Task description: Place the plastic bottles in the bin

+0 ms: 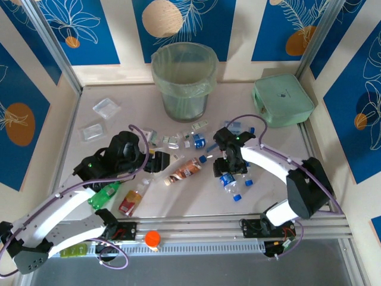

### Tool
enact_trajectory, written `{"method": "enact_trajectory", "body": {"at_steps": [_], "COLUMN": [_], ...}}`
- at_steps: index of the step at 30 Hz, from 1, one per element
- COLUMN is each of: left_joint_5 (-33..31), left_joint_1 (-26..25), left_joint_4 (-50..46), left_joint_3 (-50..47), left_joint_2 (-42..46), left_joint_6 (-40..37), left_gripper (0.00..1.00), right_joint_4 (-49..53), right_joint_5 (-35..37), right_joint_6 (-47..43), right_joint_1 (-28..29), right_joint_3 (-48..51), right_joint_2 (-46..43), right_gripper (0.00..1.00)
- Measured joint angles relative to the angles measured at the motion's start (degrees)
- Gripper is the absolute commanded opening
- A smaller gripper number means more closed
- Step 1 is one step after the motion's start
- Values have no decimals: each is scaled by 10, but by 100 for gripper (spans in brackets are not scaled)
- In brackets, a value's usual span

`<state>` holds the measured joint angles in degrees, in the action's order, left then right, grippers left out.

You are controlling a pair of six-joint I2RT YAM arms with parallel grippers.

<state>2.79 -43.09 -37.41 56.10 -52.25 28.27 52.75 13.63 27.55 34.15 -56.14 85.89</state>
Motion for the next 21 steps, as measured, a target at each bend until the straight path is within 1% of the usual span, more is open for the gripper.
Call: {"method": "enact_trajectory", "body": {"at_steps": [7, 11, 14, 16, 18, 21], "left_joint_5": [1, 2, 2, 9, 19, 31], "left_joint_1": [0, 0, 0, 1, 1, 1], "left_joint_4": [-71, -81, -72, -49, -33, -11], "left_joint_3": [28, 34, 28, 7, -12, -16], "left_joint_2": [-30, -27, -17, -3, 5, -5], "left_joint_6": [31, 47, 50, 51, 53, 49], "left_gripper": [74, 74, 74, 74, 74, 74], "right_joint_4": [-26, -39, -43, -47, -51, -50], "right_joint_5": [-17, -25, -23, -19, -18, -12], "right_joint_6": [-6, -7, -12, -13, -15, -17], "right_joint_1": [0, 6, 20, 31, 36, 38], "right_joint_3": [0, 0, -4, -9, -10, -10], "right_joint_2": [48, 65, 66, 66, 66, 62], "right_gripper": [75, 70, 67, 62, 54, 52]}}
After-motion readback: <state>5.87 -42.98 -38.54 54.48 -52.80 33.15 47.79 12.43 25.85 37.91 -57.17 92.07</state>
